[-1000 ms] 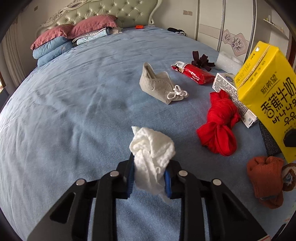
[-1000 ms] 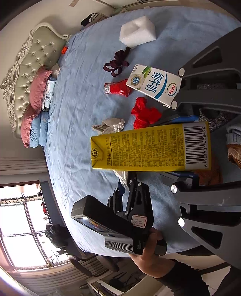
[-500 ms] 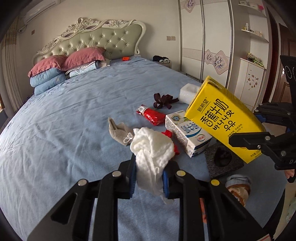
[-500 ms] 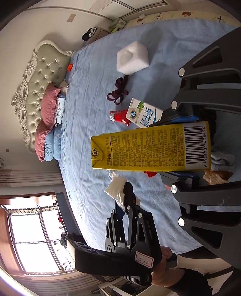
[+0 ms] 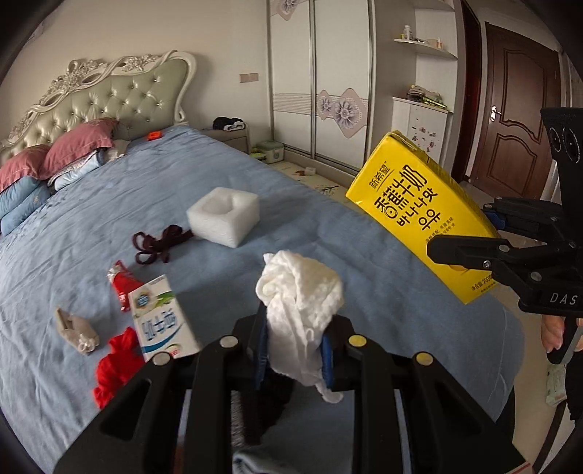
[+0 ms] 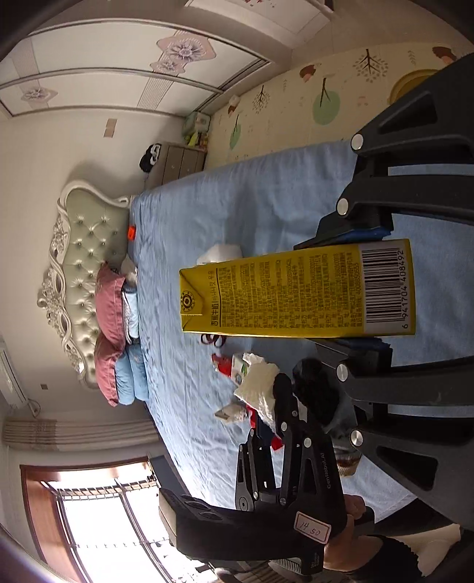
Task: Collect trash
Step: 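Grasp the white tissue with the left gripper while the right holds the carton, then carry both items over the yellow bin and open both grippers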
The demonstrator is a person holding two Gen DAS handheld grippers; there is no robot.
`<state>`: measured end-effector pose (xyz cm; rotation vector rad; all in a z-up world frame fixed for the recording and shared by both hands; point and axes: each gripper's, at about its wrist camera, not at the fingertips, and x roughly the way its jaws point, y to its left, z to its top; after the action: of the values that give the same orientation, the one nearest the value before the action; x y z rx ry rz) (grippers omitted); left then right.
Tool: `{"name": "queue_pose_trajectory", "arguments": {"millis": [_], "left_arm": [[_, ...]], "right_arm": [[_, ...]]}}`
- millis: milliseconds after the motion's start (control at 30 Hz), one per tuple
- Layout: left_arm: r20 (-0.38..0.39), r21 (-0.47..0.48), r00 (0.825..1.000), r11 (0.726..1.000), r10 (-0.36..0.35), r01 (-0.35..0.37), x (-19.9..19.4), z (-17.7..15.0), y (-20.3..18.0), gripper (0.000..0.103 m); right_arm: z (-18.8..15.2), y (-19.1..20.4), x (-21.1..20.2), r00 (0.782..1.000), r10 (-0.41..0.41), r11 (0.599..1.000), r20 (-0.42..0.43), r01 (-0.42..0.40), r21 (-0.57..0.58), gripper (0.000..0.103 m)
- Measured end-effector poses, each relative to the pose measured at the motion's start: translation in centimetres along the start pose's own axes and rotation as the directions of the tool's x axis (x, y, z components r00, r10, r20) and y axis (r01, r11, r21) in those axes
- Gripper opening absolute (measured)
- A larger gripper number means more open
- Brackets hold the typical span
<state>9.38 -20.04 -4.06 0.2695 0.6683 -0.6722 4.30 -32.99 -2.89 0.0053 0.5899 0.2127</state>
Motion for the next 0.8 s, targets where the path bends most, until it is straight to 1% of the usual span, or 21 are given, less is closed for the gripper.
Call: {"name": "queue_pose_trajectory", "arguments": {"millis": [133, 233, 333, 433, 533, 700, 800], "left_arm": [[-0.028, 0.054, 0.997, 0.996, -0.073, 0.074, 3.4, 2.0, -5.1, 0.024], [-0.043, 0.107, 0.992, 0.986, -0.121, 0.125, 5.4, 3.1, -9.1, 0.024], [-0.057, 0.143, 0.983, 0.973, -0.177, 0.183, 7.1, 4.5, -12.8, 0.024], [-0.091, 0.153, 0.963, 0.952, -0.253, 0.265, 8.9, 5.5, -16.2, 0.024], [-0.129, 0.162, 0.942, 0.931, -0.309, 0.327, 10.9, 6.1, -19.5, 0.024], [-0.18, 0.218, 0.926, 0.905, -0.332, 0.366, 14.4, 7.1, -24.8, 0.024], [-0.236, 0.216, 0.906, 0.89, -0.352, 0.403, 17.0, 7.4, -27.3, 0.024]], "right_arm": [[-2.1, -5.1, -2.5, 0.996, -0.094, 0.992, 0.008, 0.093, 0.084, 0.038], [-4.1, -8.5, -4.6, 0.985, -0.174, 0.976, 0.0, 0.173, 0.133, 0.038], [-6.4, -11.7, -6.5, 0.971, -0.239, 0.954, -0.024, 0.239, 0.181, 0.038], [-8.7, -14.4, -8.2, 0.956, -0.288, 0.929, -0.049, 0.291, 0.23, 0.038], [-11.0, -16.6, -9.6, 0.94, -0.333, 0.9, -0.076, 0.341, 0.272, 0.038], [-14.3, -20.9, -10.2, 0.915, -0.377, 0.849, -0.145, 0.404, 0.342, 0.038], [-16.2, -22.7, -9.9, 0.906, -0.382, 0.824, -0.181, 0.423, 0.378, 0.038]]}}
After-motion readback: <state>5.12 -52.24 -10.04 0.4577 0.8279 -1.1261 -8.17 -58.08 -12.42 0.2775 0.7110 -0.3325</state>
